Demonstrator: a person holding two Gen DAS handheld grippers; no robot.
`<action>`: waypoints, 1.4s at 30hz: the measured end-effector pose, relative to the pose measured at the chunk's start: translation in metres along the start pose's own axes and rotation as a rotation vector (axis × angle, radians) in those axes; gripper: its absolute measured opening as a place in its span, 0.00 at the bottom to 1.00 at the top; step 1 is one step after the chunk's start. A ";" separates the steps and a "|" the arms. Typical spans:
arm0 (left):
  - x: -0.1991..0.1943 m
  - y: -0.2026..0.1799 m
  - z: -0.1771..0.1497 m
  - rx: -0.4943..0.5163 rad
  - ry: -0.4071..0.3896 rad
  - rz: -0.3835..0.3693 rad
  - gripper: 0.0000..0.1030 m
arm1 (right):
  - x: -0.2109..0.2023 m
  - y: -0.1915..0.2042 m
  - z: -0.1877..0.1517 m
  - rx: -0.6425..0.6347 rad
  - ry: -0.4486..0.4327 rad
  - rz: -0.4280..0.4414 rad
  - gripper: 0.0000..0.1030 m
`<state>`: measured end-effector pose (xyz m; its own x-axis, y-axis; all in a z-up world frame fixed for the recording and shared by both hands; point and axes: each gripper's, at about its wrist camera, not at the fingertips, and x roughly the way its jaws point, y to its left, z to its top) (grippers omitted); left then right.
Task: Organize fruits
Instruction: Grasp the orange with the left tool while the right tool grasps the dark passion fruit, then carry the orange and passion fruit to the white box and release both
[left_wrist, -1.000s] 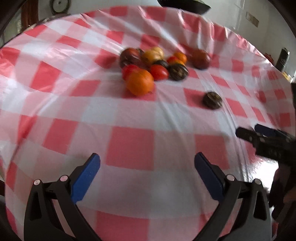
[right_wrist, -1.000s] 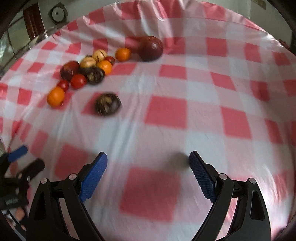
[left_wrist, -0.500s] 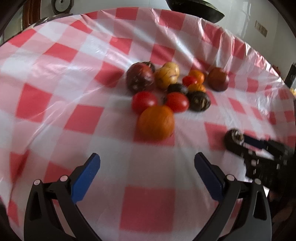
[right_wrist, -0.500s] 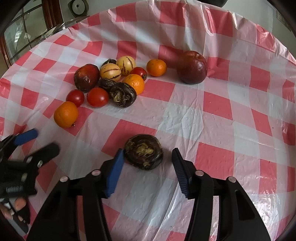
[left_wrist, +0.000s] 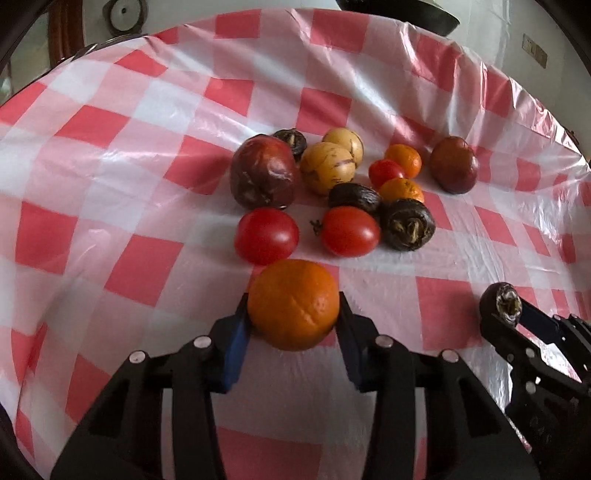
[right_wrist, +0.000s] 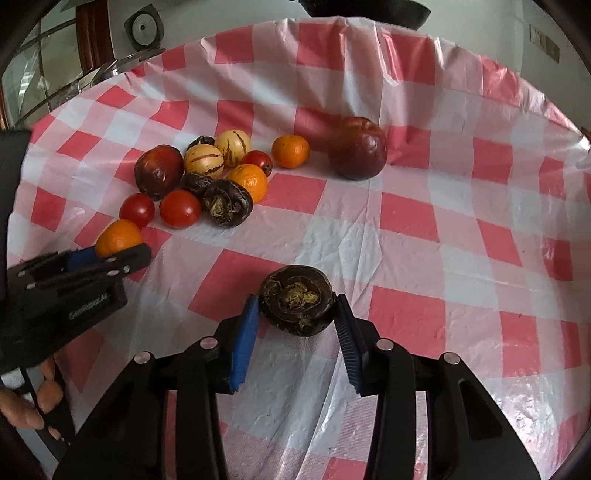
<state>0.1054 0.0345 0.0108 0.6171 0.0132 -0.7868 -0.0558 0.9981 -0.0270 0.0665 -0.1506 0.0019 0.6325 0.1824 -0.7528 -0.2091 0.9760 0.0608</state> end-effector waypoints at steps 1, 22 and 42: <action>-0.003 0.001 -0.002 -0.004 -0.004 -0.007 0.43 | 0.000 -0.001 0.000 0.003 0.001 0.008 0.40; -0.043 0.017 -0.045 -0.101 -0.052 -0.046 0.43 | 0.003 -0.002 -0.002 0.039 0.011 -0.018 0.40; -0.174 0.101 -0.174 -0.035 -0.107 0.108 0.43 | -0.102 0.134 -0.080 -0.152 -0.037 0.231 0.40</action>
<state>-0.1444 0.1222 0.0380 0.6863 0.1284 -0.7159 -0.1521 0.9879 0.0313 -0.0856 -0.0481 0.0345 0.5813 0.4049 -0.7058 -0.4587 0.8795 0.1267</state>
